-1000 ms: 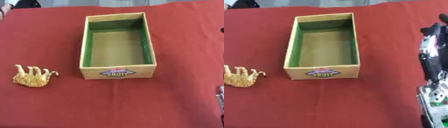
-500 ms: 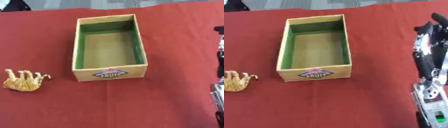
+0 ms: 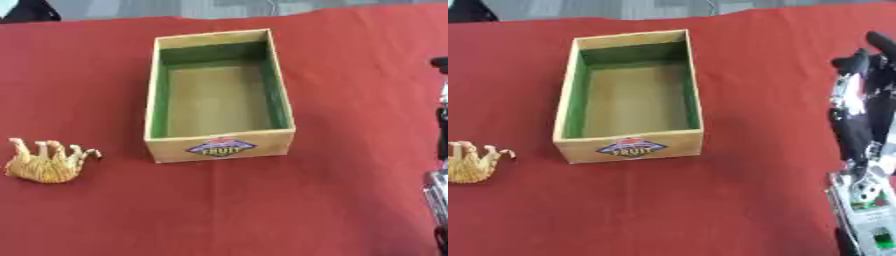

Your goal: Pick up objects on the table and place them in the box.

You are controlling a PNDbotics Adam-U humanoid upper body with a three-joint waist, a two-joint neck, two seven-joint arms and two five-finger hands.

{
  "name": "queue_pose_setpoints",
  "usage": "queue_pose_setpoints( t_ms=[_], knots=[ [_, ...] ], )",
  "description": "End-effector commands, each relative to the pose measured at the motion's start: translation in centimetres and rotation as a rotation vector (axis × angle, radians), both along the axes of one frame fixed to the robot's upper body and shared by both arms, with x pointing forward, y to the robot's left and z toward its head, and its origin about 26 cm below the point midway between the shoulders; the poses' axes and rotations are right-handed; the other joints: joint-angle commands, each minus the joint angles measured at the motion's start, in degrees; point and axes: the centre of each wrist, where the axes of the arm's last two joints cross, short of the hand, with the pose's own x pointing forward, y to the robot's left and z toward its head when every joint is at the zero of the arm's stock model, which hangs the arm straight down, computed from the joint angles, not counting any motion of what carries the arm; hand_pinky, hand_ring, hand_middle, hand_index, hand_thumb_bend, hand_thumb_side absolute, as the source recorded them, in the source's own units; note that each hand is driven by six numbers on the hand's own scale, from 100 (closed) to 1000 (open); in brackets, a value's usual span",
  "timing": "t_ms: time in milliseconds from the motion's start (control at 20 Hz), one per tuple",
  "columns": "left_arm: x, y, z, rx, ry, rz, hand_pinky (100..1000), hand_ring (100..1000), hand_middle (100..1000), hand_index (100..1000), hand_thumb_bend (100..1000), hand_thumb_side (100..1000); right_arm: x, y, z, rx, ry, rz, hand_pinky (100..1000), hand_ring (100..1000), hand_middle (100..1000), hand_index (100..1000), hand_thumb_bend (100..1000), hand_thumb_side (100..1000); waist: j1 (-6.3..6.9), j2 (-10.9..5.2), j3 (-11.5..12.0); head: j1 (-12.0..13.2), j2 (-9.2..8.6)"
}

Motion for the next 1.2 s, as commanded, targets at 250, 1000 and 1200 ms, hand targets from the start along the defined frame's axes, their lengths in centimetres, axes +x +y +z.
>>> queue_pose_setpoints(
  t_ms=[250,1000,1200],
  knots=[
    [1.0,-0.9,1.8,0.151,0.013,-0.002,806,840,794,983,100,887,-0.2,-0.3,0.4,-0.033,-0.005,0.002,909,583,420,775,100,420,0.36,-1.37,0.11,1.79,0.12],
    [4.2,-2.6,1.7,0.252,0.217,-0.127,825,868,842,1000,100,811,-0.1,0.1,0.3,-0.038,0.014,0.027,913,583,418,776,100,422,0.56,-1.57,-0.51,2.9,-0.31],
    [4.8,-3.3,1.9,0.263,0.234,-0.148,857,896,875,1000,100,949,-0.1,0.2,0.3,-0.041,0.017,0.03,913,583,417,776,100,423,0.63,-1.52,-0.65,2.78,-0.27]
  ],
)
